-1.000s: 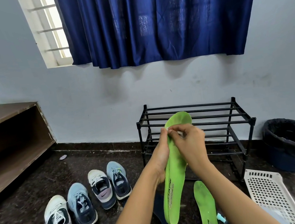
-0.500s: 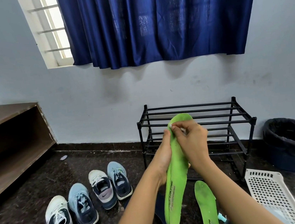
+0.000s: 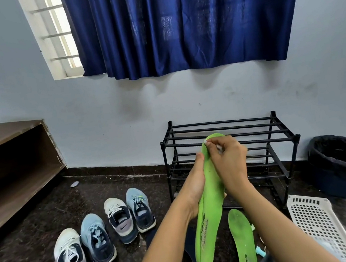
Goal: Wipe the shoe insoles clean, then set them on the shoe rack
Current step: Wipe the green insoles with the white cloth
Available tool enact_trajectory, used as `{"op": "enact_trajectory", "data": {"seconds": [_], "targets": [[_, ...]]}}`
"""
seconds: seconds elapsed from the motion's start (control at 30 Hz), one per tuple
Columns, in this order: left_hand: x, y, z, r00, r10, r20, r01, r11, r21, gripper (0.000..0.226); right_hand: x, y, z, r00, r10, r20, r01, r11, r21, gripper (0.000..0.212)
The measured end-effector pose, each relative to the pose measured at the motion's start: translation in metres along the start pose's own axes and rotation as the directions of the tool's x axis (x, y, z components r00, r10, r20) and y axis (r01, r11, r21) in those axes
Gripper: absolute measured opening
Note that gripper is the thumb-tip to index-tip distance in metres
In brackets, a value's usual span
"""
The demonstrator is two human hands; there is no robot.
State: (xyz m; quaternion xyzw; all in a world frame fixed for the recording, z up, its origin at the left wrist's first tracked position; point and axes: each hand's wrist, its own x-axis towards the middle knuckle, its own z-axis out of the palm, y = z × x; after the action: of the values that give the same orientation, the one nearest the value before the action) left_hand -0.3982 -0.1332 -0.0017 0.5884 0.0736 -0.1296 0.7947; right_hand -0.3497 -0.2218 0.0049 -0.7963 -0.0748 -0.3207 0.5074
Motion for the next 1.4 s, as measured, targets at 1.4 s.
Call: {"op": "enact_trajectory", "data": {"seconds": [1.4], "targets": [[-0.017, 0.013, -0.006, 0.998, 0.058, -0.033, -0.058, 0.998, 0.001, 0.065, -0.019, -0.006, 0.002, 0.990, 0.102, 0.099, -0.110, 0.991, 0.079, 0.005]]}}
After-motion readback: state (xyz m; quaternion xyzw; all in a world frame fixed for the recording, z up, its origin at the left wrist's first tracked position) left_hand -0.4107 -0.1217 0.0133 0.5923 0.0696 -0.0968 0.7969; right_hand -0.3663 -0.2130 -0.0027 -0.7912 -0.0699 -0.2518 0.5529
